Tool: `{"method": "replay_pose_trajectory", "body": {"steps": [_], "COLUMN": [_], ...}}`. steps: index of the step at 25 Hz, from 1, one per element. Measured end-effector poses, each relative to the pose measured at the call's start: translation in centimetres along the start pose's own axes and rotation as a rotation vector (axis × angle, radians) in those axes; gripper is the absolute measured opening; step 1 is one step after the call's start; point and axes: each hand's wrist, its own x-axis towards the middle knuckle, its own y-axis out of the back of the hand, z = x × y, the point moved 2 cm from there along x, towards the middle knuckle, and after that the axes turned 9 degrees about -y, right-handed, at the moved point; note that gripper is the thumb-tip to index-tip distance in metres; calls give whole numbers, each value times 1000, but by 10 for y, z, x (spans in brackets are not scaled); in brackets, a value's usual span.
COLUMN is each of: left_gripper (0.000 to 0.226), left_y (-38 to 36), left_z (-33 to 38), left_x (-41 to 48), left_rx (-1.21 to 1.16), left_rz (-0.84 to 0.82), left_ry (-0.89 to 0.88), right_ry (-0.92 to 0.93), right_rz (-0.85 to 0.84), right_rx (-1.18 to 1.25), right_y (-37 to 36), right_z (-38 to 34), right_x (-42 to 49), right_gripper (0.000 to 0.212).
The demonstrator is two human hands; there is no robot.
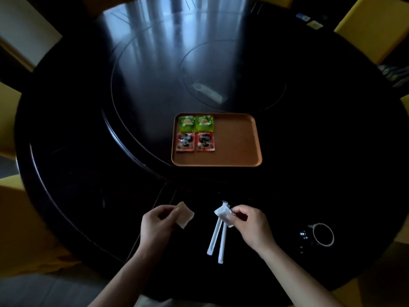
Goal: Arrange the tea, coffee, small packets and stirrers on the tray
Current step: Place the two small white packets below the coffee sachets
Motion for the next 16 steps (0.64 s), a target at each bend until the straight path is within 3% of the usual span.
{"method": "replay_pose_trajectory", "body": {"steps": [3, 5, 8, 11, 13, 16], "left_gripper": [9, 7, 3, 5, 11, 23], "left_y": [8, 4, -16, -40, -57, -75], "left_z": [26, 49, 77, 90, 90, 78], "left_x": [46, 77, 108, 131, 141, 138], "left_rx": [84, 229, 382, 717, 895, 848], "left_rz": [91, 145, 94, 30, -22, -94], "left_ry": [-174, -384, -628, -847, -876, -702], "right_ry": [61, 49, 27, 29, 23, 20], "right_rz": [113, 178, 209, 224, 222, 228], "right_rx": [-9, -30, -16, 7, -3, -22], "right_y": [2, 6, 11, 19, 24, 30], "right_z": [-29, -44, -56, -56, -52, -44], "right_x": [25, 43, 62, 76, 84, 95], "right_gripper": [25, 16, 7, 7, 6, 9]}}
